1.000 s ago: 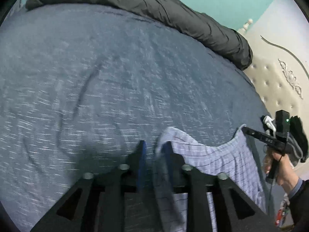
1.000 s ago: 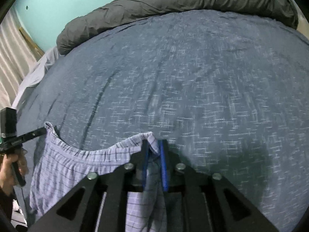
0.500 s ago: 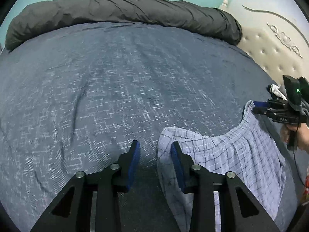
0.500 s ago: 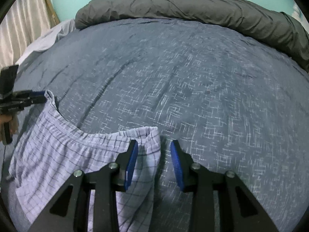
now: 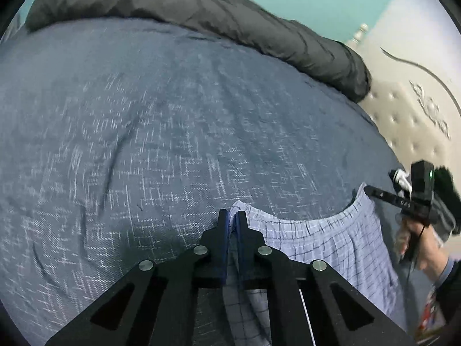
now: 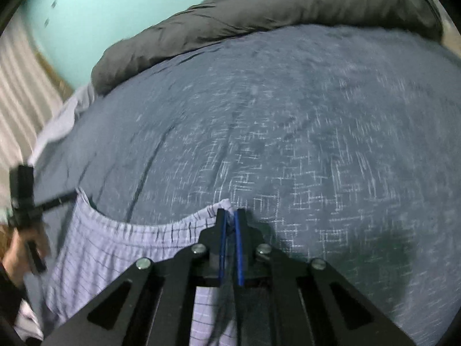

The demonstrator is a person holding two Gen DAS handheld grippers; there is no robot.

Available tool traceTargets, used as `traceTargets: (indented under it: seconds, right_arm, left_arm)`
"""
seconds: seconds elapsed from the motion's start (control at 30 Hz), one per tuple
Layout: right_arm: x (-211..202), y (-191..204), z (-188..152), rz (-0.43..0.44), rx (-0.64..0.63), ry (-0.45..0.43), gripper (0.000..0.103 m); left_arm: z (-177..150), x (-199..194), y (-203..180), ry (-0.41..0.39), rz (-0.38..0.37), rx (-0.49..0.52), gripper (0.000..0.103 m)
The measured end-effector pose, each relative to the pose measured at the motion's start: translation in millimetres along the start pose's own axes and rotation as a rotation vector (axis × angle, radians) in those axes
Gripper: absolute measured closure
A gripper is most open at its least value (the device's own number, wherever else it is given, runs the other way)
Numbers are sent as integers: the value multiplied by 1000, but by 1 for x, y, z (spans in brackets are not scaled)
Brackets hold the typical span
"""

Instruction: Fold clothes

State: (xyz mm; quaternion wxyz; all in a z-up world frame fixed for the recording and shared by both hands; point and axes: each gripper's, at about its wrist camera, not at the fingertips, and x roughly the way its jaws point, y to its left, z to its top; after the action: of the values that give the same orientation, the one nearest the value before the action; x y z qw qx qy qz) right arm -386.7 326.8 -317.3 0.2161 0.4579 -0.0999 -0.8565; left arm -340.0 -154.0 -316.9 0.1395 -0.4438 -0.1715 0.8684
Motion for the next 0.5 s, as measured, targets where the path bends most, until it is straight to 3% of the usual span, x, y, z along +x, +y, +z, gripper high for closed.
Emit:
traceTargets:
  seconds: [0.17, 0.33, 0.43, 0.47, 0.5]
  right_arm:
    - [14, -11, 4, 14, 107, 37, 98]
    - [23, -13, 6, 18, 137, 62, 96]
    - [15, -7, 6, 11, 94, 41, 92]
    - [9, -6, 5, 3, 70, 28, 90]
    - [5, -5, 6, -7, 56, 21, 81]
  left_arm:
    - [3, 13, 16, 35, -23, -121, 98]
    - [4, 21, 10, 51, 27, -88, 98]
    - [4, 18, 5, 46, 43, -56, 96]
    - [3, 16, 4, 44, 45, -48, 95]
    - [3, 14, 3, 42, 47, -40, 95]
